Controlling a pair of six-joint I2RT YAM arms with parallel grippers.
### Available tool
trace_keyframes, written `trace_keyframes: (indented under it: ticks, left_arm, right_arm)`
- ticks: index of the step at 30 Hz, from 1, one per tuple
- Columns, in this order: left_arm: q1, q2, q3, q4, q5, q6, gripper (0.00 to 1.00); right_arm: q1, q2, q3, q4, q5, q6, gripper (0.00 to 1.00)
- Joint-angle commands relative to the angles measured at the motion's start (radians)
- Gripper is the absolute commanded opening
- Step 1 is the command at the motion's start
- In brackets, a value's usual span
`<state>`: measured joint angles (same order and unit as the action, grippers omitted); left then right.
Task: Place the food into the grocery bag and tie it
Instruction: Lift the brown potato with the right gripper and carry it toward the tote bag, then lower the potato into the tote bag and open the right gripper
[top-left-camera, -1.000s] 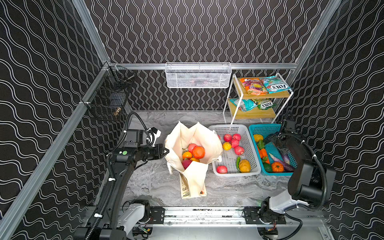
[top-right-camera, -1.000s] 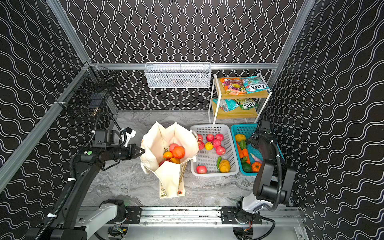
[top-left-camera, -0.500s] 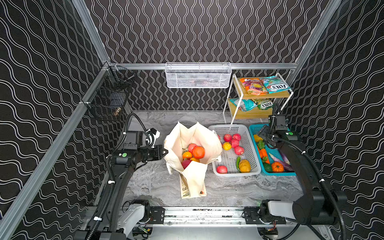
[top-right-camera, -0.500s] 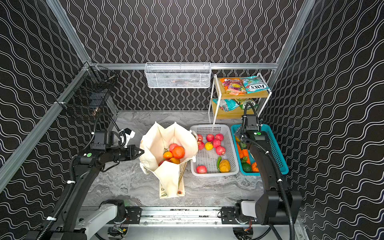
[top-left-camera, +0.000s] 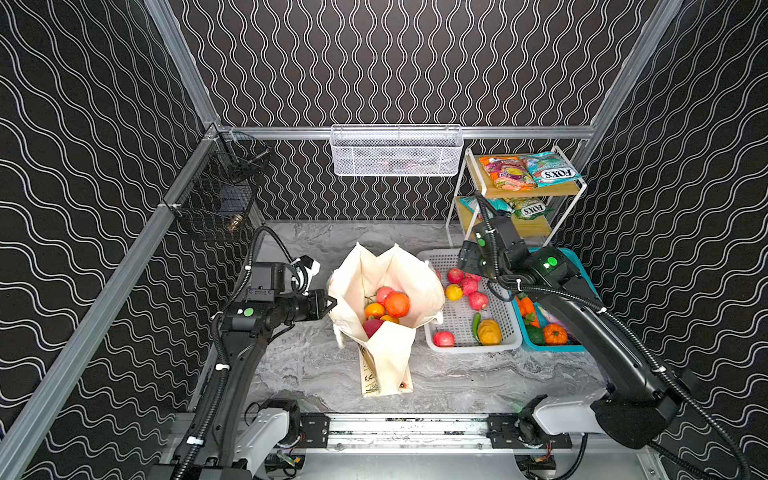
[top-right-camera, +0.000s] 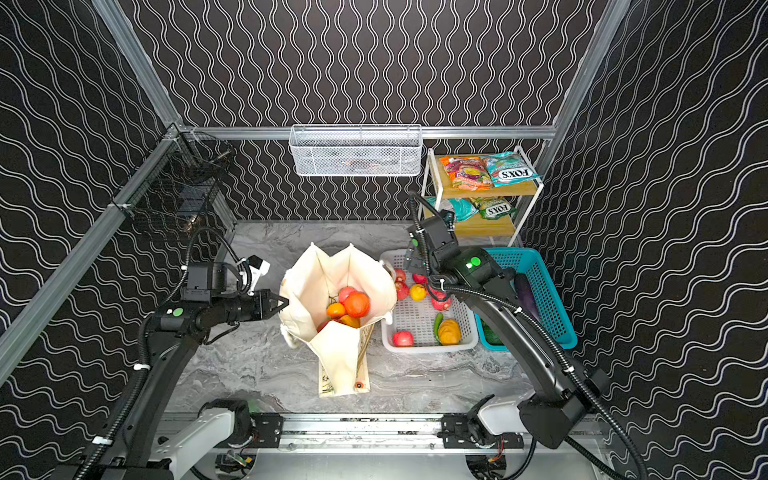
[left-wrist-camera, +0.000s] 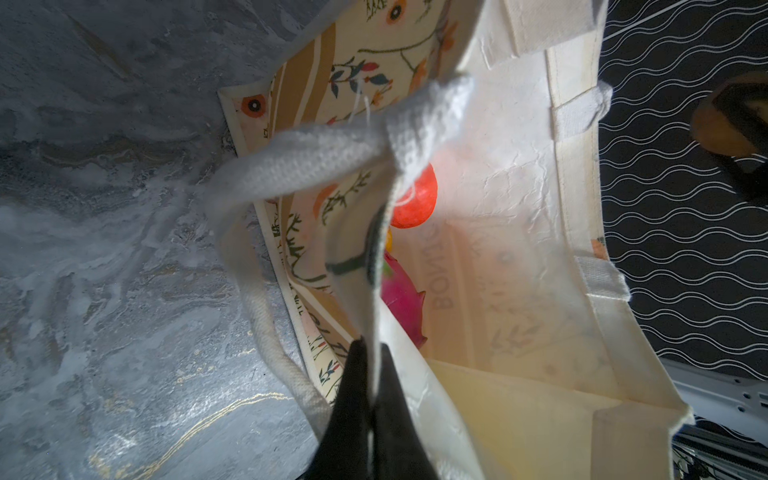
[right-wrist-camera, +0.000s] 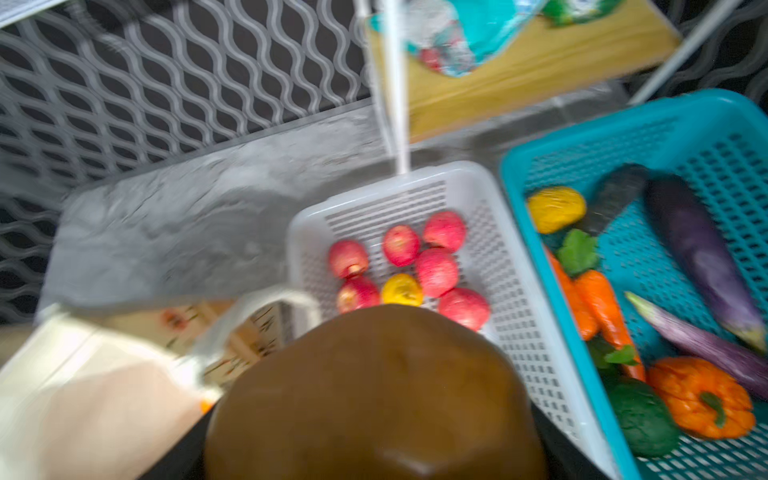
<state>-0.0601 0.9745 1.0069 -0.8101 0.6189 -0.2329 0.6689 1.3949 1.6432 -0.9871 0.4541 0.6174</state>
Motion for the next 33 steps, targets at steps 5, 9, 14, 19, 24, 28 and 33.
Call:
trace_keyframes:
  ticks: [5,9,14,19,24,28,33]
  left_arm:
    - [0.000,-0.007,0.011,0.021,0.025,-0.008,0.05]
    - [0.000,0.000,0.019,0.015,0.025,-0.005,0.05]
    - [0.000,0.004,0.023,0.019,0.030,-0.006,0.05]
    - [0.000,0.007,0.024,0.029,0.036,-0.013,0.05]
    - [0.000,0.007,0.035,0.041,0.043,-0.025,0.05]
    - [0.000,0.009,0.035,0.052,0.053,-0.031,0.05]
    - [0.000,0.012,0.032,0.064,0.060,-0.035,0.05]
  right_arm:
    - [0.210,0.158,0.214,-0.095,0.001,-0.043,0.73]
    - [0.277,0.226,0.277,-0.063,-0.034,-0.070,0.73]
    - [0.327,0.299,0.312,-0.027,-0.087,-0.089,0.73]
    - [0.360,0.358,0.321,0.012,-0.140,-0.093,0.73]
    - [0.368,0.397,0.302,0.058,-0.197,-0.090,0.73]
    - [0.368,0.434,0.293,0.073,-0.219,-0.093,0.73]
    - [0.368,0.465,0.271,0.096,-0.236,-0.097,0.74]
